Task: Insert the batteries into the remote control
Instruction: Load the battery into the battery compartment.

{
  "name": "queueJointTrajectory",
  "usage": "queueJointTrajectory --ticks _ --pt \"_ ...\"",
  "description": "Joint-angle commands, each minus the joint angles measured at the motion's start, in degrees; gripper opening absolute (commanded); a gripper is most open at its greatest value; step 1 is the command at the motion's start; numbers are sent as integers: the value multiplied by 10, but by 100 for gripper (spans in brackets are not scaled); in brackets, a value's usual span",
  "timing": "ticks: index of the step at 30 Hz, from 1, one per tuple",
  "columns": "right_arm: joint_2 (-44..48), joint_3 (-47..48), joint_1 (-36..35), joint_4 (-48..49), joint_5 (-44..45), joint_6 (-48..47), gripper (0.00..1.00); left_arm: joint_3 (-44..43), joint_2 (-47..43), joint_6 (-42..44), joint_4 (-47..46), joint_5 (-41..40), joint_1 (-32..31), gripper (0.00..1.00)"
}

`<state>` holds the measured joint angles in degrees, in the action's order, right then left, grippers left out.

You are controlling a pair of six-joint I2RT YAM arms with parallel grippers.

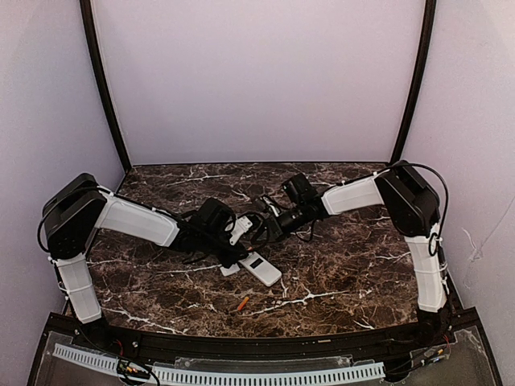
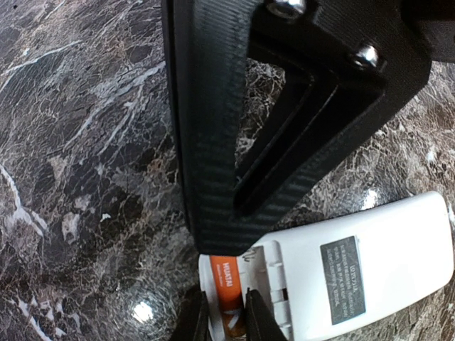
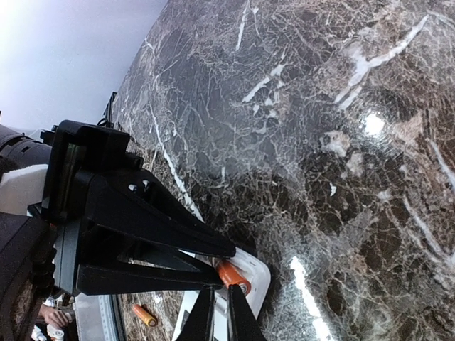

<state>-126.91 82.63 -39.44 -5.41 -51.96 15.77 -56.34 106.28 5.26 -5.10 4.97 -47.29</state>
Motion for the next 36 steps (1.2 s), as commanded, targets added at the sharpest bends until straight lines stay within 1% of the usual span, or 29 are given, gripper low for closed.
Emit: queueJointTrajectory --ticks 1,22,29,36 --pt "-15 13 -9 -8 -6 1 7 -5 9 6 24 -8 -4 18" --pt "-27 19 -18 -17 3 -3 3 -5 12 5 26 -8 -4 17" --pt "-28 22 -18 -22 7 -4 4 -6 13 6 26 -8 -4 17" --pt "-7 15 -13 -21 9 -7 6 -7 15 7 29 -9 -4 17"
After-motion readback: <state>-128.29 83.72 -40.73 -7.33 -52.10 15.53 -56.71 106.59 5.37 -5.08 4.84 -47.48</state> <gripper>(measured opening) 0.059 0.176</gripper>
